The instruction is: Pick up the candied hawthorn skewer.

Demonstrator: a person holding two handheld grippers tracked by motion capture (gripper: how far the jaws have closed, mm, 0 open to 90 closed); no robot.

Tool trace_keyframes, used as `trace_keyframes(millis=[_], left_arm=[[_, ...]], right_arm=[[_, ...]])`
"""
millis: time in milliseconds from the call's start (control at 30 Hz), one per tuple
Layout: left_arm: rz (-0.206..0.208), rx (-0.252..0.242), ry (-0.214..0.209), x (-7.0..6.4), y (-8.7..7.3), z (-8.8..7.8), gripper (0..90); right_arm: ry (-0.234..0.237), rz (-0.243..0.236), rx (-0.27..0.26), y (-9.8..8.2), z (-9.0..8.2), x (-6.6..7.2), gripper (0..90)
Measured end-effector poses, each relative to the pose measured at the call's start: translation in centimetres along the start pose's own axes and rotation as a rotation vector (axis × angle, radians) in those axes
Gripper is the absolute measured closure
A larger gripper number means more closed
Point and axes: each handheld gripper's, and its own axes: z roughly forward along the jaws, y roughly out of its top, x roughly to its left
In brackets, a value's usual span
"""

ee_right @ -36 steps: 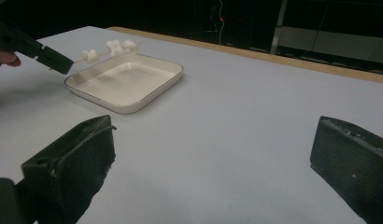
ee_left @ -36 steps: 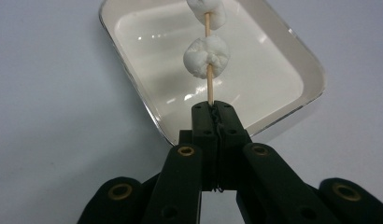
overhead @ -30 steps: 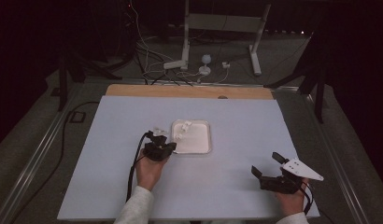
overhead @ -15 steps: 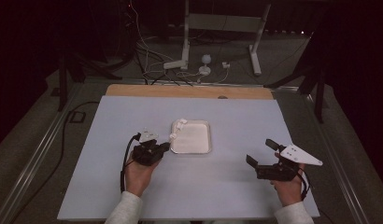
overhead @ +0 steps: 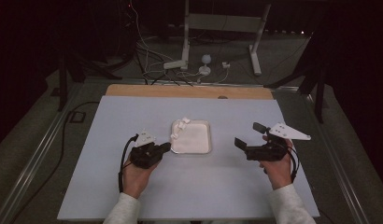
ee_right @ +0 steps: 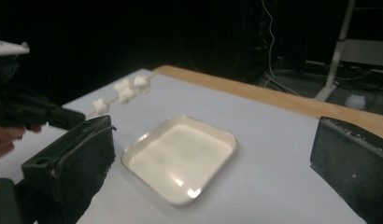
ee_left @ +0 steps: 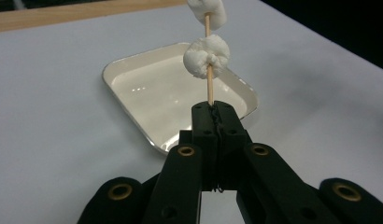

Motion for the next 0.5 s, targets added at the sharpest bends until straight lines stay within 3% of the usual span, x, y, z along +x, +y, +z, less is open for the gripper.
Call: trace_keyframes(millis=[333,500], left_arm=[[0.011,-0.012,-0.032,-0.3,0.1,0.0,90.0],[0.011,-0.016,-0.037,-0.3,0.2,-0.2,90.0]], right_arm=[[0.047,0.003,0.022,2.3,2.9,0.9,0.0],[0.077,0.027,0.053,3.0,4.4,1.1,0.0]])
